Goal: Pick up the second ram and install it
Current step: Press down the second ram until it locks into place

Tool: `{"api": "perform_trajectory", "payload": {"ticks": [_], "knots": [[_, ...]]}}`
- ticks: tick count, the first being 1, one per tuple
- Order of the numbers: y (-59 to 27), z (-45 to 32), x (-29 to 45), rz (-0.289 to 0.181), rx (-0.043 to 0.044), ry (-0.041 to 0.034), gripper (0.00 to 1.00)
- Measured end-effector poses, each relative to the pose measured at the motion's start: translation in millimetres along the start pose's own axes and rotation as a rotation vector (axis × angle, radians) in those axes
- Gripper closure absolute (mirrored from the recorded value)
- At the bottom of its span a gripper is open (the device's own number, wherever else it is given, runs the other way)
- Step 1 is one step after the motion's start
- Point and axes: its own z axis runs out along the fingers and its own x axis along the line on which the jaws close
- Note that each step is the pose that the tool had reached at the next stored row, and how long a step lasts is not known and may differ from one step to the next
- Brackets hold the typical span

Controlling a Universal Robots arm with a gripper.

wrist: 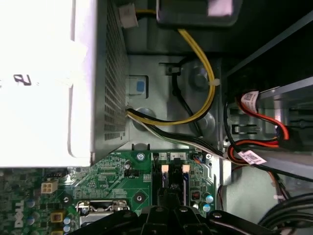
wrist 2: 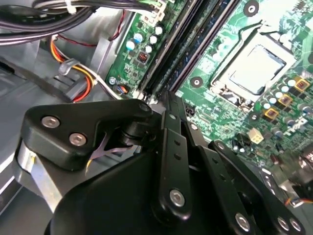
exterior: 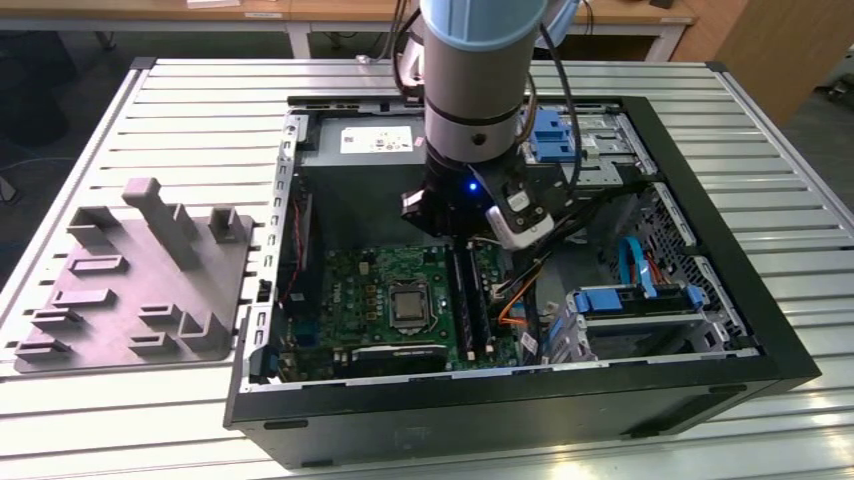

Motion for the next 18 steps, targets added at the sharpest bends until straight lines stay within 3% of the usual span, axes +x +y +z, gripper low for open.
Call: {"api": "perform_trajectory", "payload": {"ticks": [8,18], "knots": [[-5.0,-1.4,-0.1,0.0,0.0001,0.0001,0.9],[-30.1,-3.2,-0.7,0.0,0.0002,0.0001,0.9]]}}
